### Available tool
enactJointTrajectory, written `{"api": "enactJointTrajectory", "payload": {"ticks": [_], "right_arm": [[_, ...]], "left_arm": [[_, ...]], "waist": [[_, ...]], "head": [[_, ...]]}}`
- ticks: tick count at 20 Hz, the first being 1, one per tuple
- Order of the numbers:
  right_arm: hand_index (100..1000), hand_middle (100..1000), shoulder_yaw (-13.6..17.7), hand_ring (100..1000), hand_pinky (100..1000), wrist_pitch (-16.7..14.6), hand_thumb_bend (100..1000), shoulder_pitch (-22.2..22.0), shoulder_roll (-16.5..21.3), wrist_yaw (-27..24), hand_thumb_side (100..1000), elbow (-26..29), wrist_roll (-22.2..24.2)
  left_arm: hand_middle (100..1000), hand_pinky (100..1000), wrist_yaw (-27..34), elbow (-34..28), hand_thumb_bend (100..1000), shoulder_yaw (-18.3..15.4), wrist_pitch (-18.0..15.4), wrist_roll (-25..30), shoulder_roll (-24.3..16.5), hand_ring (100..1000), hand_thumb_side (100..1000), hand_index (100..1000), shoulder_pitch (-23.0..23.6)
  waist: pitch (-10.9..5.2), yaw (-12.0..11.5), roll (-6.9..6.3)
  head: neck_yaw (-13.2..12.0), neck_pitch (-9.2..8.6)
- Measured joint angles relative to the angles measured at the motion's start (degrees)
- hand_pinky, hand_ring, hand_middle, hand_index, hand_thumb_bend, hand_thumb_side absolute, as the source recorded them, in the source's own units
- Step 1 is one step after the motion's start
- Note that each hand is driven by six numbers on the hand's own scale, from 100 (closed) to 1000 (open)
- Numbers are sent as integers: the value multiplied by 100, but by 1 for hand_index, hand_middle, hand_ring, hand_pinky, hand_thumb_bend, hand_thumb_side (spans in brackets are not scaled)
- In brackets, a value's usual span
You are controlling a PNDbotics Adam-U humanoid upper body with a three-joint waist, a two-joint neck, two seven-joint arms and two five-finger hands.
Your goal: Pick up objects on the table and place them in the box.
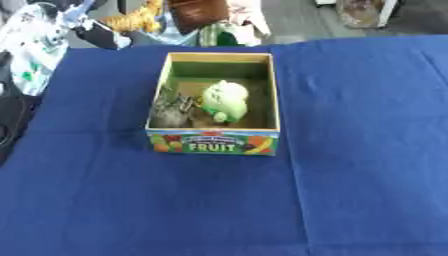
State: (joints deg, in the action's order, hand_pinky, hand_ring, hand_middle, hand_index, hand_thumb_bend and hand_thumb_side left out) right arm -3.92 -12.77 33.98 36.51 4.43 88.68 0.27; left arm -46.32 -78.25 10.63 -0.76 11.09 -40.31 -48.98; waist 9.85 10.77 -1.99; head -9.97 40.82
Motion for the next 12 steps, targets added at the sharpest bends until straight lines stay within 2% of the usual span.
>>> {"api": "enactJointTrajectory", "payload": {"ticks": [6, 12], "right_arm": [[856, 722, -32, 708, 595, 11, 556, -1, -3, 0, 280, -13, 35], [857, 721, -38, 708, 595, 11, 556, 0, -54, -2, 279, -22, 58]], "left_arm": [[100, 274, -37, -133, 339, 336, -127, 248, 433, 104, 140, 230, -309], [100, 278, -256, 215, 336, 570, -287, 332, 941, 103, 137, 229, -515]], "waist": [[-14, 22, 32], [-10, 66, 34]], "head": [[-26, 1], [-54, 1]]}}
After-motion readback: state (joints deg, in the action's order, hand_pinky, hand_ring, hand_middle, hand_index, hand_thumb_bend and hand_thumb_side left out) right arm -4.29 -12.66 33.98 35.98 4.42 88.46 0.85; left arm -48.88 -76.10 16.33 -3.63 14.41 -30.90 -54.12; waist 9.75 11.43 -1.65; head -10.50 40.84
